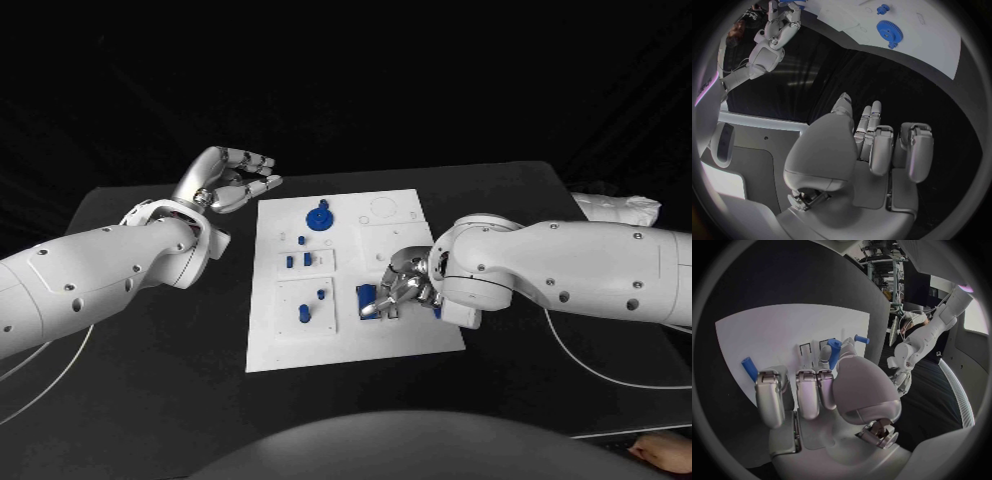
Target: Assemble the parts on the task board
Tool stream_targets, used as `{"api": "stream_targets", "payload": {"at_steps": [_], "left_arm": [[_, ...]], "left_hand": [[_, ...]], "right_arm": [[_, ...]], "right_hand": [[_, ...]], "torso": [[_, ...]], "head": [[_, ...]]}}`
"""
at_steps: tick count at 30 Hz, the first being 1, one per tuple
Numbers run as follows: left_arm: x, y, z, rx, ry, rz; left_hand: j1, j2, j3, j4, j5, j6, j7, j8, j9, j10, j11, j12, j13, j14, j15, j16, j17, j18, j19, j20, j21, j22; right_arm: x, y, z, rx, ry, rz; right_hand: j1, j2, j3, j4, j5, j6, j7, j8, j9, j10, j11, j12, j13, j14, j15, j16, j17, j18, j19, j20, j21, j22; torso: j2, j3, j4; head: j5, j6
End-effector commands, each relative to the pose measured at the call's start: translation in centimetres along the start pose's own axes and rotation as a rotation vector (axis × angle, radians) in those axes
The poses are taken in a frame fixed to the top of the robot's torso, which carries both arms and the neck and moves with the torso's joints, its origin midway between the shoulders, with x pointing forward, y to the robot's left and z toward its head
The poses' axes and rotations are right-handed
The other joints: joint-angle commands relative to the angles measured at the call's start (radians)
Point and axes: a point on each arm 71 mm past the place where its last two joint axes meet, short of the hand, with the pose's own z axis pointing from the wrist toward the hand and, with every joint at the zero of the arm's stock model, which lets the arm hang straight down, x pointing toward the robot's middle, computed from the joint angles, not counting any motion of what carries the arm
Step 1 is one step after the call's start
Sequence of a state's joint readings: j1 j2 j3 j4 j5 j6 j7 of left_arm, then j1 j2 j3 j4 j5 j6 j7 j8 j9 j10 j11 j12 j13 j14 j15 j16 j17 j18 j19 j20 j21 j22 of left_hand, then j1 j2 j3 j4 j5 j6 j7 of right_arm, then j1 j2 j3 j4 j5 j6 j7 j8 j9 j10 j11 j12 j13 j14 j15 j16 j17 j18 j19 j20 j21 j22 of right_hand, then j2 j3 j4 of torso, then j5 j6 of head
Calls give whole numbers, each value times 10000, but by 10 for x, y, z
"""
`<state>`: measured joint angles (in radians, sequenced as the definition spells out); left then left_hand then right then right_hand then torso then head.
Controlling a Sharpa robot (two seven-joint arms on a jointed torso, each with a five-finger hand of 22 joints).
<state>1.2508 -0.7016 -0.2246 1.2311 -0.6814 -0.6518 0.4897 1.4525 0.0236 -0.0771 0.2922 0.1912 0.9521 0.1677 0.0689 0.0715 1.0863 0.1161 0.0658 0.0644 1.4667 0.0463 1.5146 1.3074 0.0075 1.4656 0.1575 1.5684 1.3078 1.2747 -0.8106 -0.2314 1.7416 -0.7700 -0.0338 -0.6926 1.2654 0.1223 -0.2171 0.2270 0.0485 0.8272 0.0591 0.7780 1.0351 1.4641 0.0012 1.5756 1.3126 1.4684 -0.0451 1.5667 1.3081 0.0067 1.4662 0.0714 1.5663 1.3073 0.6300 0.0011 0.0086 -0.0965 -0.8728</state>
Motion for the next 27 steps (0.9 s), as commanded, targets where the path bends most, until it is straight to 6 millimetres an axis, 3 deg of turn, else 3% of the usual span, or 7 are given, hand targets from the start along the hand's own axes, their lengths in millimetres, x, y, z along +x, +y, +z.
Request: {"api": "stream_targets", "payload": {"at_steps": [1,22,27], "left_arm": [[1,-1,0,75,100,-49],[1,-2,1,75,108,-55],[1,-2,0,66,112,-59]], "left_hand": [[26,52,-62,-3,69,-19,7,-30,-9,-8,-29,10,-2,611,-28,-38,1411,-75,1052,-83,24,2630],[26,52,-62,-3,69,-19,7,-30,-9,-8,-29,10,-2,611,-28,-38,1411,-75,1052,-83,24,2630],[26,52,-62,-3,69,-19,7,-30,-9,-8,-29,10,-2,611,-28,-38,1411,-75,1052,-83,24,2630]], "right_arm": [[0,-1,1,105,43,-247],[-3,-8,6,322,-64,-316],[-1,-9,7,345,-37,-339]], "right_hand": [[141,142,10,-77,6,-1,-91,36,25,1067,-85,-48,2582,1024,-75,41,2627,-67,1046,-101,45,2635],[374,350,188,-233,20,-6,-136,0,107,1067,-127,-48,2582,1024,-110,41,2627,-67,1046,-135,45,2635],[429,377,229,-278,25,-7,-144,-13,121,1067,-134,-48,2582,1024,-118,41,2627,-67,1046,-143,45,2635]], "torso": [[-1,8,-10],[-6,-8,-7],[2,6,-14]], "head": [[25,2],[53,2],[63,2]]}}
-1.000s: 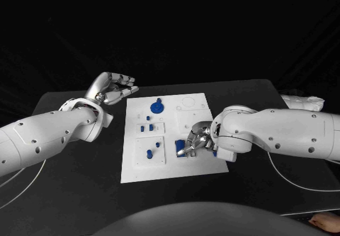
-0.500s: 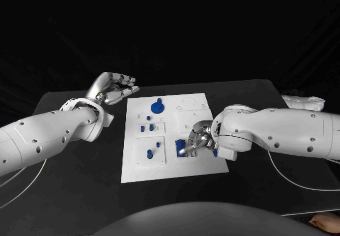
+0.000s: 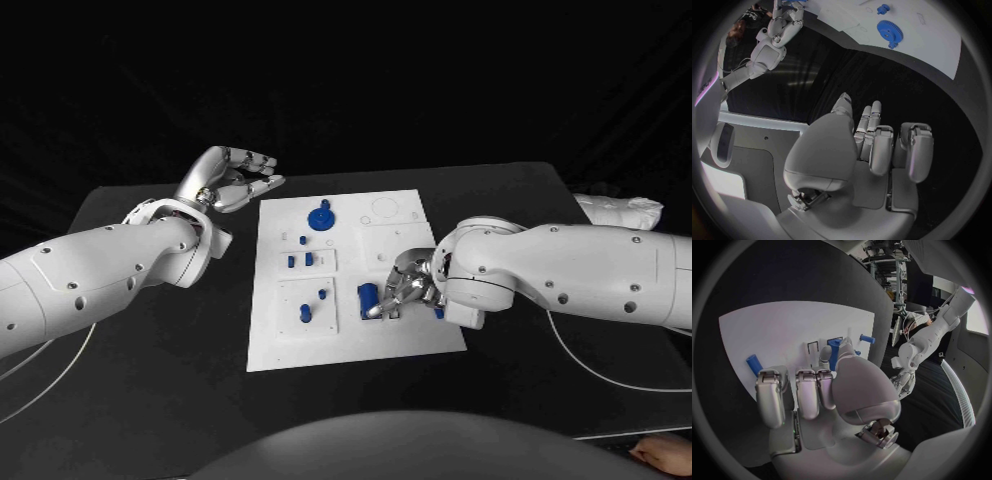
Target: Assemble the parts on the task board
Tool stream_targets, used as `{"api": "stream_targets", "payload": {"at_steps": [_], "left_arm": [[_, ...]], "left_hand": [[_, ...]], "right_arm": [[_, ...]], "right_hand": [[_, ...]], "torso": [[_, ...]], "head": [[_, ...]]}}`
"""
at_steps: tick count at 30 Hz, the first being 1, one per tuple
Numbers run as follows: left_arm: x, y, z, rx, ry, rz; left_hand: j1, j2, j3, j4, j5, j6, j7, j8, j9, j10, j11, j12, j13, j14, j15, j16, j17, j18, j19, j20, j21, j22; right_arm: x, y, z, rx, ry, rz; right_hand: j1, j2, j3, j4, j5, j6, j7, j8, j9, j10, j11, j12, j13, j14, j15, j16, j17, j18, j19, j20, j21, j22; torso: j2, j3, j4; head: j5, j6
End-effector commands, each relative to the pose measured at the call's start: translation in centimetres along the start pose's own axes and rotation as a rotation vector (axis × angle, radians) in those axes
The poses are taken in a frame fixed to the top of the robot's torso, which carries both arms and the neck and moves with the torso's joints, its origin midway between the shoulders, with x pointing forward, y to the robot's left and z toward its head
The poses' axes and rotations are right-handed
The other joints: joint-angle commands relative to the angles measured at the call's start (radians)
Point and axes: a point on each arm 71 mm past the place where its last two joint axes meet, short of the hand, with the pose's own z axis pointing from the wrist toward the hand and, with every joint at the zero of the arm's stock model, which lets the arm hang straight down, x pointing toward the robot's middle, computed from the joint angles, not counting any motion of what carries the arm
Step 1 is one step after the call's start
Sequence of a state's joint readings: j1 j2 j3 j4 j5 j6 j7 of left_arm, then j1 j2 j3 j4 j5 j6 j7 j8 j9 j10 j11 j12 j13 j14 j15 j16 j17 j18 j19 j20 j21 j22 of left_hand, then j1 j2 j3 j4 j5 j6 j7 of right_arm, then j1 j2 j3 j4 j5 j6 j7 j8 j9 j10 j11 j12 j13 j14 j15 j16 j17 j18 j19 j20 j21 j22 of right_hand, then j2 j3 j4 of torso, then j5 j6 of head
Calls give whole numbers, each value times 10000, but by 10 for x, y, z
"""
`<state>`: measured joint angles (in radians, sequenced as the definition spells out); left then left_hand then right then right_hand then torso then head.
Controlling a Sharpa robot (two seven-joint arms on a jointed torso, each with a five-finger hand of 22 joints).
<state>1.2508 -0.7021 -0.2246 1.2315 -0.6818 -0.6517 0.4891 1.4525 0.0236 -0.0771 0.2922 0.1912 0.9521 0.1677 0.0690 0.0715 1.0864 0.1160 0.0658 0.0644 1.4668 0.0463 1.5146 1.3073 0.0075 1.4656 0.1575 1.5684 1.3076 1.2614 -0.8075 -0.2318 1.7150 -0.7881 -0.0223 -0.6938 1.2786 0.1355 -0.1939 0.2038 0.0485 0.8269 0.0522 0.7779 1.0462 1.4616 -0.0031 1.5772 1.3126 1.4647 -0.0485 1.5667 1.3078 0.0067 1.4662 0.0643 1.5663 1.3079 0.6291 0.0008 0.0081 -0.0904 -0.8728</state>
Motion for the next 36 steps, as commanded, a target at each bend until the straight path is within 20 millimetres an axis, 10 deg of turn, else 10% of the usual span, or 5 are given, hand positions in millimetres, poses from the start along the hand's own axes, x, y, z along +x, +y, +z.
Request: {"api": "stream_targets", "payload": {"at_steps": [1,27,31,36], "left_arm": [[2,-2,1,71,111,-61],[3,-2,1,51,165,-86],[4,-3,2,67,221,-97],[6,-3,3,120,262,-37]], "left_hand": [[26,52,-62,-3,69,-19,7,-30,-9,-9,-29,10,-2,610,-28,-38,1412,-75,1052,-83,24,2632],[26,52,-62,-3,69,-19,7,-30,-9,-9,-29,10,-2,610,-28,-38,1412,-75,1052,-83,24,2632],[40,75,-76,-3,71,-17,6,-29,-9,-9,-30,10,-2,608,-29,-41,1405,-75,1052,-83,24,2632],[41,77,-77,-2,71,-15,5,-27,-8,-8,-30,11,-2,608,-29,-40,1407,-75,1052,-84,24,2632]], "right_arm": [[1,-1,1,125,-2,-253],[-22,-13,-30,-939,-1697,1253],[-34,-24,-47,-1021,-2236,1209],[-41,-43,-65,-522,-2740,221]], "right_hand": [[298,247,-2,-48,26,-4,-75,-13,10,1092,-91,-64,2582,1061,-84,41,2630,-67,1046,-73,45,2629],[-36,-219,-221,-115,128,-45,-26,-129,200,1092,-59,-64,2582,1061,-78,41,2630,-67,1046,-84,45,2629],[-91,-27,-129,-33,858,-349,98,-1009,-336,1092,41,-64,2582,1061,-20,41,2630,-67,1046,-41,45,2629],[-47,82,37,0,1115,-210,443,-2679,-1838,1092,337,-64,2582,1061,242,41,2630,-67,1046,176,45,2629]], "torso": [[11,8,-3],[-5,-1,2],[6,-16,37],[-11,-18,-23]], "head": [[-4,2],[-39,2],[-165,2],[-184,2]]}}
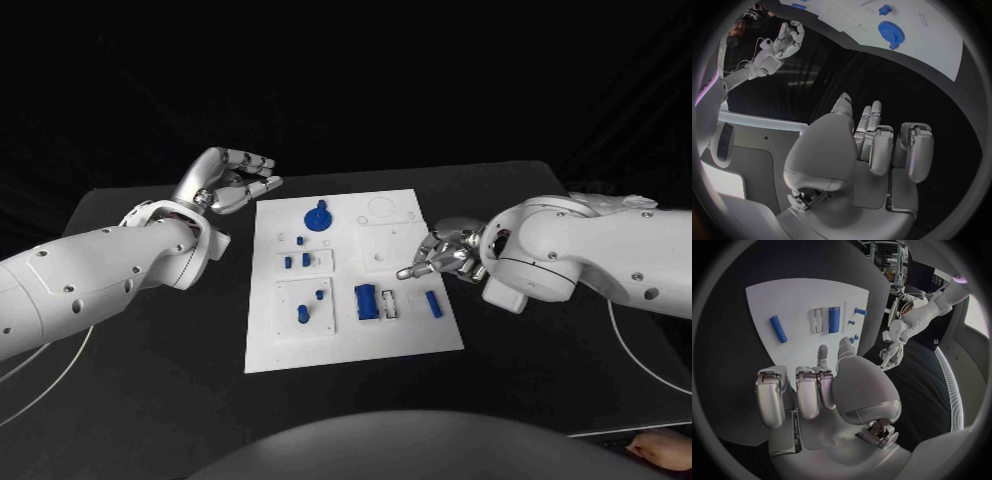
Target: Assemble the parts on the task board
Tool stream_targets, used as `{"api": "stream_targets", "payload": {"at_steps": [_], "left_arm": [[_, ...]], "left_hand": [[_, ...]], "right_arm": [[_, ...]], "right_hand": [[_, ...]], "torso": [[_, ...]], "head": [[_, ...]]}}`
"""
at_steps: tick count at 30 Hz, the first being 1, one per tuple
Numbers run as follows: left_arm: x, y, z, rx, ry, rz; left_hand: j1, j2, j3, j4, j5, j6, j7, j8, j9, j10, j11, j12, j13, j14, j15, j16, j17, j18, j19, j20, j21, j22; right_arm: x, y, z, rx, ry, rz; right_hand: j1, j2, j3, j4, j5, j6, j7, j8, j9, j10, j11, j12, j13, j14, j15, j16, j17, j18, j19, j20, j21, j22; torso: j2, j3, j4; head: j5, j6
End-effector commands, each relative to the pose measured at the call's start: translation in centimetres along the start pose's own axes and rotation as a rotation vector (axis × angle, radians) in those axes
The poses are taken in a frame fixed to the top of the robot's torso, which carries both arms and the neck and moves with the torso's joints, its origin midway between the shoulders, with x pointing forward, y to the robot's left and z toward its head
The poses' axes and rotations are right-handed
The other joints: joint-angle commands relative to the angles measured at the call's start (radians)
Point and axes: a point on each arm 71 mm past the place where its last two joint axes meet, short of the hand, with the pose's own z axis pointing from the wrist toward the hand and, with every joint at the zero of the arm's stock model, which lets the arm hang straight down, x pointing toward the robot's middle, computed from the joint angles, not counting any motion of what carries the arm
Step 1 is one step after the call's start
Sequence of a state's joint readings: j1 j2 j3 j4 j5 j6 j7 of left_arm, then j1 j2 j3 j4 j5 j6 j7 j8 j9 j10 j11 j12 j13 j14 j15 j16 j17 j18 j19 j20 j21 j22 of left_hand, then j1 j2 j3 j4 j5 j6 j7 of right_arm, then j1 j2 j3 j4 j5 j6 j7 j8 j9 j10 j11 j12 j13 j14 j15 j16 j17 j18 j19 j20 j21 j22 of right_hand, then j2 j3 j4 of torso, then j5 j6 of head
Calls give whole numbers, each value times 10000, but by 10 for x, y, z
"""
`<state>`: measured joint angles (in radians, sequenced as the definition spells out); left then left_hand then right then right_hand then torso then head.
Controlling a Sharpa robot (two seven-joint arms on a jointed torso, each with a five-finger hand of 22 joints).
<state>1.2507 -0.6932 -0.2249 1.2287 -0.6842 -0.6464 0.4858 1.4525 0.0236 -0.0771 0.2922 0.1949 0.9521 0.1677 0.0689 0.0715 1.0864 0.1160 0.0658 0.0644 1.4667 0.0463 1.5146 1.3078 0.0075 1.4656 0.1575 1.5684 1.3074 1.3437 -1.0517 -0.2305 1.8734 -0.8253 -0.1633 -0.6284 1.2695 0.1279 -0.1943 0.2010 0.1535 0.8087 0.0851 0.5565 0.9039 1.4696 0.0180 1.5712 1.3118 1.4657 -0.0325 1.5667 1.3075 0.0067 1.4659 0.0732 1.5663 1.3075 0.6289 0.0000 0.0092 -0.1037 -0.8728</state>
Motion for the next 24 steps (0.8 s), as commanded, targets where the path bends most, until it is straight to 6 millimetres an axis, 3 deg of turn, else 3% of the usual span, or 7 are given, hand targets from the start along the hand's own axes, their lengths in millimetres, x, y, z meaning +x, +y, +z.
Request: {"api": "stream_targets", "payload": {"at_steps": [1,2,3,7,10,16,24], "left_arm": [[2,-2,1,98,172,7],[3,-2,2,102,174,14],[3,-2,2,106,179,18],[4,-3,3,134,219,12],[5,-3,4,154,245,11],[5,-2,3,152,254,21],[4,-2,2,158,233,34]], "left_hand": [[41,77,-78,-2,34,-15,5,-27,-8,-8,-30,11,-2,609,-29,-40,1402,-75,1052,-84,24,2634],[41,77,-78,-2,34,-15,5,-27,-8,-8,-30,11,-2,609,-29,-40,1402,-75,1052,-84,24,2634],[41,77,-78,-2,34,-15,5,-27,-8,-8,-30,11,-2,609,-29,-40,1402,-75,1052,-84,24,2634],[41,77,-78,-2,34,-15,5,-27,-8,-8,-30,11,-2,609,-29,-40,1402,-75,1052,-84,24,2634],[41,77,-78,-2,34,-15,5,-27,-8,-8,-30,11,-2,609,-29,-40,1402,-75,1052,-84,24,2634],[41,77,-78,-2,34,-15,5,-27,-8,-8,-30,11,-2,609,-29,-40,1402,-75,1052,-84,24,2634],[41,77,-78,-2,34,-15,5,-27,-8,-8,-30,11,-2,609,-29,-40,1402,-75,1052,-84,24,2634]], "right_arm": [[-3,-4,-6,-43,-459,-1162],[-3,-7,-8,109,-481,-1420],[-4,-9,-10,254,-516,-1692],[-4,-17,-14,708,-827,-2822],[-1,-22,-15,944,-1204,-3808],[7,-26,-13,1085,-1732,-5084],[18,-28,-11,1115,-1804,-5796]], "right_hand": [[34,159,53,46,84,-66,177,-701,-630,1012,182,-4,2590,1051,129,41,2633,-67,1049,121,45,2633],[86,101,112,10,85,215,334,-1240,-1275,1012,304,-4,2590,1051,314,41,2633,-67,1049,264,45,2633],[63,99,142,25,99,234,369,-1524,-1580,1012,379,-4,2590,1051,350,41,2633,-67,1049,301,45,2633],[36,55,242,-5,128,306,443,-1989,-2131,1012,452,-4,2590,1051,375,41,2633,-67,1049,392,45,2633],[-9,-13,389,-64,221,441,509,-2398,-2631,1012,500,-4,2590,1051,409,41,2633,-67,1049,452,45,2633],[-3,-138,648,-213,558,695,525,-2804,-3195,1012,532,-4,2590,1051,437,41,2633,-67,1049,476,45,2633],[-61,-204,729,-236,582,732,550,-2961,-3395,1012,554,-4,2590,1051,444,41,2633,-67,1049,484,45,2633]], "torso": [[-3,-4,-34],[-1,7,-42],[-2,7,-47],[-13,2,-37],[-9,18,-33],[2,26,-28],[0,15,-43]], "head": [[-64,2],[-100,2],[-152,2],[-371,2],[-421,2],[-411,2],[-420,2]]}}
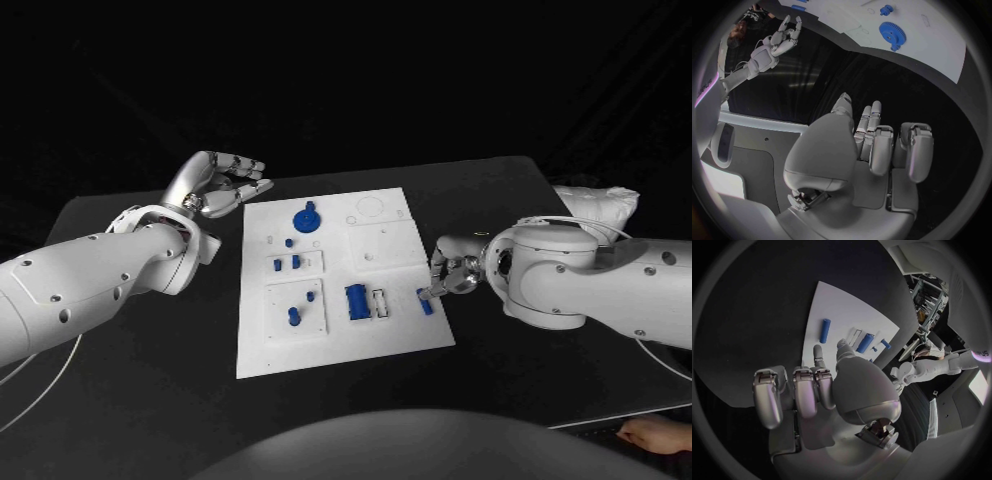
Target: Assemble the parts on the task board
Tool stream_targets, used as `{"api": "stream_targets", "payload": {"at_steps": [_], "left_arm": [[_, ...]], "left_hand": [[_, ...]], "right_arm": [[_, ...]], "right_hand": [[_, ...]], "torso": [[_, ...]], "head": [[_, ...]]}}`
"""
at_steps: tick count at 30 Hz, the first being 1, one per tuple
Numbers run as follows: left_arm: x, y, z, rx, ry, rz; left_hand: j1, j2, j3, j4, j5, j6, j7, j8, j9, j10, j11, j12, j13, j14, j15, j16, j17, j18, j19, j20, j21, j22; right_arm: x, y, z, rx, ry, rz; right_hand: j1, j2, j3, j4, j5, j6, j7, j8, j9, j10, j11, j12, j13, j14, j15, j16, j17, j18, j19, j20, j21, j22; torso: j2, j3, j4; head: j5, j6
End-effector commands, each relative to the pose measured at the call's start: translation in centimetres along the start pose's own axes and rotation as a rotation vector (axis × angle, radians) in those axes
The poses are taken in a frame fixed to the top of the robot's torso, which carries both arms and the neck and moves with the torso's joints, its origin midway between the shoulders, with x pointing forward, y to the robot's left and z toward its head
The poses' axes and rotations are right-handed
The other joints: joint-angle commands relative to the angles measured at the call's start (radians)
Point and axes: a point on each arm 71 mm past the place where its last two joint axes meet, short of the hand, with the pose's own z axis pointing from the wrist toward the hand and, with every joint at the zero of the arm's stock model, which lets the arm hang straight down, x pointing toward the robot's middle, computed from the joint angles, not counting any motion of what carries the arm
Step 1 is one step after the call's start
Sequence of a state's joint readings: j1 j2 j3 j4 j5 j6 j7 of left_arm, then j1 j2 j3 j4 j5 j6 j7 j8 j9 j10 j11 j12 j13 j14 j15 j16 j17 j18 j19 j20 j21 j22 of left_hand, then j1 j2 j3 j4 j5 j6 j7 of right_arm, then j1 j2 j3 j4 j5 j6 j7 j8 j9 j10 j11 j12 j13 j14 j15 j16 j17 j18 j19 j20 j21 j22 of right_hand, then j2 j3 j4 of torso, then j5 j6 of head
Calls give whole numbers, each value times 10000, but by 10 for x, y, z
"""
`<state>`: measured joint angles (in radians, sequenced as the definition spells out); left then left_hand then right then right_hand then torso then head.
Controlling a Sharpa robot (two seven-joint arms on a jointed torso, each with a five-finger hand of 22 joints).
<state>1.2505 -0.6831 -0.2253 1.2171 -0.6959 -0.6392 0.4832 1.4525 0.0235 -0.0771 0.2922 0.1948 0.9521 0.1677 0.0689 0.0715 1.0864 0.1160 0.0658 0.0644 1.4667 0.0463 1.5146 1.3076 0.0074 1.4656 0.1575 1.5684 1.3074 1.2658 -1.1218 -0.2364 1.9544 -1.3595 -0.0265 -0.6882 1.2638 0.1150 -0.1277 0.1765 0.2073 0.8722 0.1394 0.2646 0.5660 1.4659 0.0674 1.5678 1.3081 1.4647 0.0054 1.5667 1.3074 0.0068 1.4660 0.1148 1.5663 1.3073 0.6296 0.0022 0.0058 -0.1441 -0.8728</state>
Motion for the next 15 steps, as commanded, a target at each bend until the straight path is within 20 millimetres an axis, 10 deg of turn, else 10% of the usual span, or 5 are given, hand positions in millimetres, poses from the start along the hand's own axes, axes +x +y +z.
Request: {"api": "stream_targets", "payload": {"at_steps": [1,15], "left_arm": [[2,-2,0,112,127,-42],[0,0,-1,86,146,-17]], "left_hand": [[41,77,-78,-2,35,-15,5,-27,-8,-8,-30,11,-2,609,-29,-40,1404,-74,1052,-84,24,2634],[47,90,-86,-2,35,-3,1,-22,-6,-1,-33,14,-1,611,-30,-38,1410,-74,1052,-84,24,2634]], "right_arm": [[1,-5,0,927,-280,-1074],[11,-5,10,992,-293,-1131]], "right_hand": [[-2,-80,73,2,43,102,8,-52,-31,1049,60,30,2627,1061,64,41,2634,-68,1048,69,45,2635],[3,-90,215,-58,6,93,43,-200,-211,1049,87,30,2627,1061,72,41,2634,-68,1048,76,45,2635]], "torso": [[-13,-11,-8],[-10,-7,12]], "head": [[-17,2],[-43,2]]}}
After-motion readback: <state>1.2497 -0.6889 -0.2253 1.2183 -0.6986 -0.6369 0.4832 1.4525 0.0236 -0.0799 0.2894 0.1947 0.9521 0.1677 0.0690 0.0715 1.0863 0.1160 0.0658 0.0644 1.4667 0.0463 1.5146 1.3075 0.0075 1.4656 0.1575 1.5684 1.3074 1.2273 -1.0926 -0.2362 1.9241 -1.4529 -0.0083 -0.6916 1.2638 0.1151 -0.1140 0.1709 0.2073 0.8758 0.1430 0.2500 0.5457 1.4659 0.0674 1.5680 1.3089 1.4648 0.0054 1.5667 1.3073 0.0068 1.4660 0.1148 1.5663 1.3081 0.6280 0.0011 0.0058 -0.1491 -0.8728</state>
